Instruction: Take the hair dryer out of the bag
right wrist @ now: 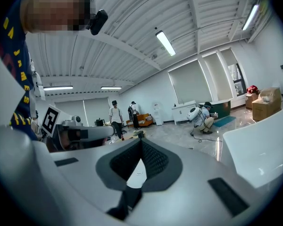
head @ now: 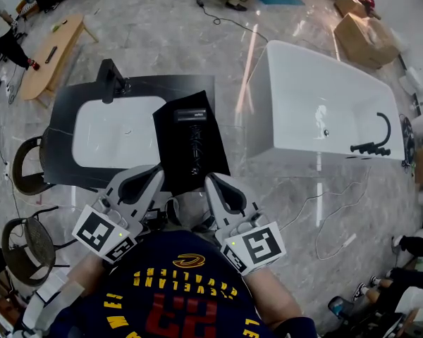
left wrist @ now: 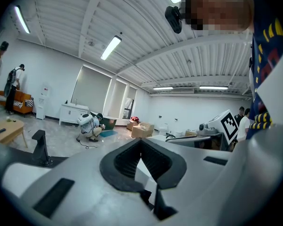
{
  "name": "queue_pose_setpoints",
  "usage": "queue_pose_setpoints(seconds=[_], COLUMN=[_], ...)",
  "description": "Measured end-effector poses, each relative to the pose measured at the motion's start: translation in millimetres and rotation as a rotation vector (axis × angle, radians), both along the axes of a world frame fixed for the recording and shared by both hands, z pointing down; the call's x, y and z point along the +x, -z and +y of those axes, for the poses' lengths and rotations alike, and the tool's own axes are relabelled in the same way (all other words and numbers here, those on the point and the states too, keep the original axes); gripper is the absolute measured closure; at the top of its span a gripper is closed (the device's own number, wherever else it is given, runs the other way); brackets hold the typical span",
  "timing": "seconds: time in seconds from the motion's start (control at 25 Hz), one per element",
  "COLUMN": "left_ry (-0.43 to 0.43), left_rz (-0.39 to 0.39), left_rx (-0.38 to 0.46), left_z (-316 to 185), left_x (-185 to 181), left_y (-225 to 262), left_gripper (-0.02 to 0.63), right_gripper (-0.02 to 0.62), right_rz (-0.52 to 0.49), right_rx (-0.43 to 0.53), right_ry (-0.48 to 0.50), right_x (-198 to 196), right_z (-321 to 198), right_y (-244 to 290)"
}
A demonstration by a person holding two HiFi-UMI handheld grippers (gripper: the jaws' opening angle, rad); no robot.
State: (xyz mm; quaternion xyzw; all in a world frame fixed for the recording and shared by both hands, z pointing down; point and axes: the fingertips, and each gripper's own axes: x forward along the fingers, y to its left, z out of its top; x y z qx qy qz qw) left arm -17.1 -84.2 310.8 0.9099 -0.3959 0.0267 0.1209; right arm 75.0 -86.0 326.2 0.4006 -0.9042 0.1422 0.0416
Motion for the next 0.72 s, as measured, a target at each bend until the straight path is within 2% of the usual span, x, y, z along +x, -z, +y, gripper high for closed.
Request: queue_pose_setpoints(seconds=[0.4,0.72], left_ry=[0.031,0.043], left_rz=[0.018,0.027], left_rx=[0.020,-0.013], left_z=[-10.4,-5.7], left_x=[-13.5,-20.9], left_y=[12.0,3.7], left_gripper=[0.603,0.603], right_gripper=[0.586,0.586], right_rz=[0.003,0.003], right_rx=[0.002,-0.025], right_ry=[-0.008,-0.004], right_x=[-2.3,-7.8], right_z=[-0.3,3.7], right_y=[4.5,-2.9])
